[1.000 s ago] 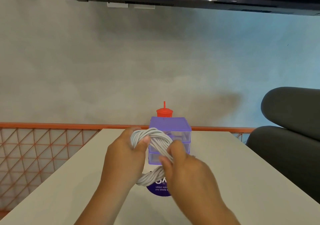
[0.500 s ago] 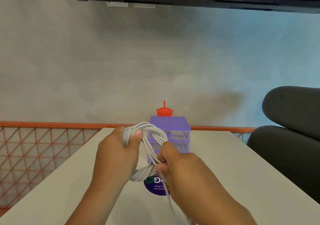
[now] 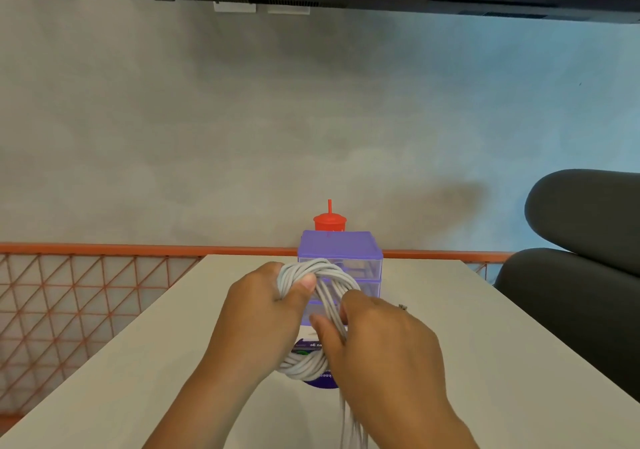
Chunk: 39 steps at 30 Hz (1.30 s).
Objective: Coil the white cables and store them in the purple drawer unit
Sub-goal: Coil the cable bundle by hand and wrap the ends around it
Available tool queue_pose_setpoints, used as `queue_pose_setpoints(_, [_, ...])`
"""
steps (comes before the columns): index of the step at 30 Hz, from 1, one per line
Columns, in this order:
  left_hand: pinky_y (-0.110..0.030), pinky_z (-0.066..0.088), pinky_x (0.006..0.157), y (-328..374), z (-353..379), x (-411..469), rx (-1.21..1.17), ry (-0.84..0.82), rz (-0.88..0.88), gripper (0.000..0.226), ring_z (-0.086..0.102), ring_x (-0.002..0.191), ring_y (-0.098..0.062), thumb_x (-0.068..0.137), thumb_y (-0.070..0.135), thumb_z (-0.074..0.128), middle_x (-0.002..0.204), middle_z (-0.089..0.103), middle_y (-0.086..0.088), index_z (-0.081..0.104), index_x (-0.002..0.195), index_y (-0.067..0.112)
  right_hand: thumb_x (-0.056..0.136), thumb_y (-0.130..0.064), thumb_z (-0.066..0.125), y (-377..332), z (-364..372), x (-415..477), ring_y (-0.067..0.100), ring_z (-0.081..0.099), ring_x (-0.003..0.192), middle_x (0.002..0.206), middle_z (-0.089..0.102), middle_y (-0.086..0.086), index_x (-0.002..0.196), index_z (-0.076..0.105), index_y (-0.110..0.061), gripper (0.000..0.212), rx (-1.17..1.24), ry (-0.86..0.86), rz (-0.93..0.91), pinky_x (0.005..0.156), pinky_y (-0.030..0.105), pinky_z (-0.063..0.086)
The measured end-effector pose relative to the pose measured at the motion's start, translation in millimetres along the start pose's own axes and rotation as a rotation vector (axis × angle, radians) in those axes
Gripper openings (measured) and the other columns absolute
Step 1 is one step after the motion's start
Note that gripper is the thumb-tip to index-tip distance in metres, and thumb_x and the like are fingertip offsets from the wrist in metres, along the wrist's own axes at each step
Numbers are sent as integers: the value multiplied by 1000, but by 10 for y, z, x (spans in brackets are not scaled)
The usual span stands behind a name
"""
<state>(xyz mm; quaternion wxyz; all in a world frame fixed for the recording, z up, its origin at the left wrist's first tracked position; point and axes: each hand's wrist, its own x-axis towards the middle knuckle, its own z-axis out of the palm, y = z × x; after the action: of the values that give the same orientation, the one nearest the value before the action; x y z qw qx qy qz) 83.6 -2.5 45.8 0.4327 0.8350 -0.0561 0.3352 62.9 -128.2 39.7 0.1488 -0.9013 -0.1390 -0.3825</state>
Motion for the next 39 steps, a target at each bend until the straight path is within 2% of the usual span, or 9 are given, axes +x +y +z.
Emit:
queue_pose_setpoints(3, [-8,35,55,24,-28,12,4,-37,-2,12,57,72,-3,90,32,53,77,61,14,63,90,25,56,-51,60,-1,97,-3,12,42,31,44,51,-6,60,53,-27,25,0,50,-7,38,15,8])
queue_pose_setpoints(7, [-11,33,53,35,-87,26,19,-114,-8,10,56,68,-3,90,32,54,74,61,13,60,84,28,63,-48,70,25,101,-49,9,60,52,66,64,-11,105,48,-34,50,127,-80,15,40,18,37])
queue_pose_setpoints(12, [-12,28,38,17,-161,47,-134,-196,-93,18,44,35,0,90,28,55,36,48,14,59,74,22,87,-42,52,62,59,-16,11,53,100,109,56,-12,133,33,-46,49,306,-84,11,84,24,47])
queue_pose_setpoints(16, [-10,27,37,32,-131,39,-235,-233,-79,15,41,32,-2,91,21,56,34,44,15,62,78,19,86,-31,58,56,156,8,8,50,90,94,49,-11,128,44,-46,47,415,-189,91,81,18,44])
queue_pose_setpoints(20, [-8,28,37,52,-34,2,-272,-225,-100,13,45,34,2,90,18,56,37,48,18,61,79,20,85,-6,50,85,198,-14,12,47,104,107,34,-9,129,40,-43,58,422,-192,101,84,21,45])
queue_pose_setpoints(25, [-5,39,59,46,107,-55,-119,-102,10,22,56,71,3,87,27,59,86,60,21,49,103,40,83,-6,47,172,96,47,18,47,96,109,39,-1,116,51,-25,39,432,-318,173,82,29,46])
queue_pose_setpoints(28, [-7,40,59,71,114,-90,18,-117,102,8,58,74,-5,88,30,58,78,62,18,54,88,37,86,-10,44,179,128,39,13,46,83,101,40,-2,102,56,-25,25,481,-351,163,66,18,41])
queue_pose_setpoints(32, [-6,37,54,39,15,-54,21,-217,100,24,54,64,7,87,27,59,61,57,30,51,68,39,86,-21,51,296,68,72,9,47,61,73,51,-2,69,56,-19,17,548,-464,101,55,17,36])
queue_pose_setpoints(39, [-9,27,35,162,-108,-72,-418,-560,-185,24,37,27,-4,91,12,53,34,45,9,57,68,16,73,-23,61,597,-139,118,15,32,57,79,46,21,92,57,10,39,1013,-800,208,46,20,24])
